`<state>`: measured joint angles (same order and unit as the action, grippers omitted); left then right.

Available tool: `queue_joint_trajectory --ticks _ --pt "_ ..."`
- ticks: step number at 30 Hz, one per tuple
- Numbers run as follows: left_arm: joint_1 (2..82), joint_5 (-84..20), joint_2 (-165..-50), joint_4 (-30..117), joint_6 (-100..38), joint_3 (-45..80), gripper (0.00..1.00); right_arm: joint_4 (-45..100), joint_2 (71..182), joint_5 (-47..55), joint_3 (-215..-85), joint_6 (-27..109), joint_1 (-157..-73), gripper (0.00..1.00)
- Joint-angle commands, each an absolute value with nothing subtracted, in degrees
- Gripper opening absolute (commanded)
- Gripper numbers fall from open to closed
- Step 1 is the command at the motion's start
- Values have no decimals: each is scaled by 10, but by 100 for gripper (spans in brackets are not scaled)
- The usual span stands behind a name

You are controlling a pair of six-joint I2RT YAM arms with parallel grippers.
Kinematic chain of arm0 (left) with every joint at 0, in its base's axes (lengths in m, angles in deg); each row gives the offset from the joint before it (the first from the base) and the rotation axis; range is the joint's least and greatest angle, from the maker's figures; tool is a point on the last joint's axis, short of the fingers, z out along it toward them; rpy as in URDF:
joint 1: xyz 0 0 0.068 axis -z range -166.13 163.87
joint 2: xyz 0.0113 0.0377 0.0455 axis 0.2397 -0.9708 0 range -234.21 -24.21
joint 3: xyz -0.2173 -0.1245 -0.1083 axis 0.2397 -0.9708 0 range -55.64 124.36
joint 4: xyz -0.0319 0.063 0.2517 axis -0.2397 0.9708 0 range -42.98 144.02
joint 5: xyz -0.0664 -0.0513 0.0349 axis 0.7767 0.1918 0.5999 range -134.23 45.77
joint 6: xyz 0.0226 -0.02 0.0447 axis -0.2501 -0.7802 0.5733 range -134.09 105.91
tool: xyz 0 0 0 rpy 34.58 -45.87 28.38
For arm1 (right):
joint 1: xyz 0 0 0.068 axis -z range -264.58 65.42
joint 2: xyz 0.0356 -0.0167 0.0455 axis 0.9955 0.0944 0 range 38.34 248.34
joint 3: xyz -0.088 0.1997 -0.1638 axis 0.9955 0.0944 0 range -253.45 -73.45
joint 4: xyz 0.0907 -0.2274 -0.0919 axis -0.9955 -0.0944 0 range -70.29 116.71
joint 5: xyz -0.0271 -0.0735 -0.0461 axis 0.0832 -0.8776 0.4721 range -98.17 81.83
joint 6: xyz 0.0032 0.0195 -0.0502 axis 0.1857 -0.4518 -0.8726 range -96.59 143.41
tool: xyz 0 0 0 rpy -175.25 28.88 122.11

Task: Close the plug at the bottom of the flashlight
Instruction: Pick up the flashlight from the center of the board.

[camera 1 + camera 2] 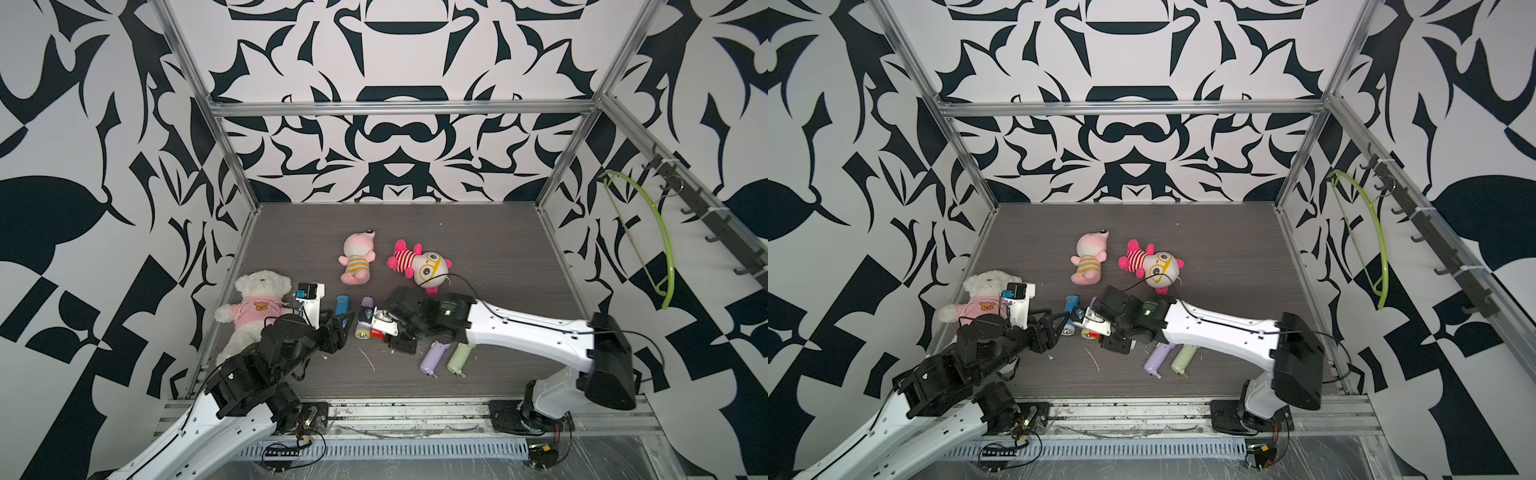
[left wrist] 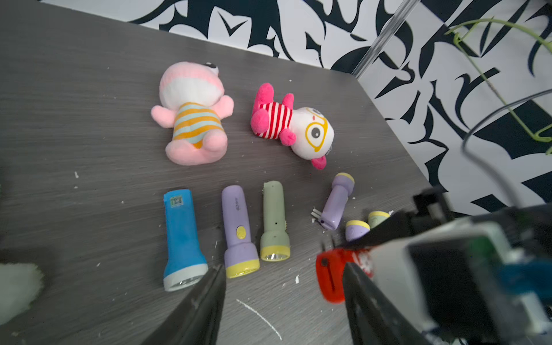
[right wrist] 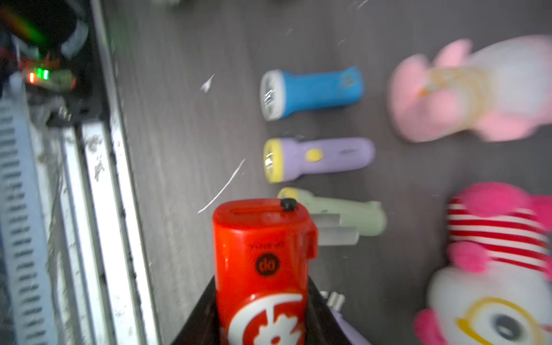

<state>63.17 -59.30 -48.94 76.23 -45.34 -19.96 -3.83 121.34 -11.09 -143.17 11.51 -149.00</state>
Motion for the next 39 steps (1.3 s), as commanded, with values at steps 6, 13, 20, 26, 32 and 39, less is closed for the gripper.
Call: queue_joint_trajectory --ticks 6,13,20,26,32,39 --pt "631 -448 -612 505 -402 -201 69 138 1069 -319 -1373 167 -1479 0" --pt "631 -343 -708 291 -380 -166 71 173 976 -364 -1320 174 -1479 0" --pt "631 -250 -770 154 -415 -129 69 170 908 -367 -1289 183 -1479 0" --pt "632 -225 -828 89 -464 -111 65 164 889 -357 -1288 185 -1479 0" --pt "645 -193 -894 64 -489 -75 61 165 890 -349 -1293 183 -1479 0" --pt "672 -224 -907 99 -461 -62 50 176 893 -345 -1299 176 -1479 0"
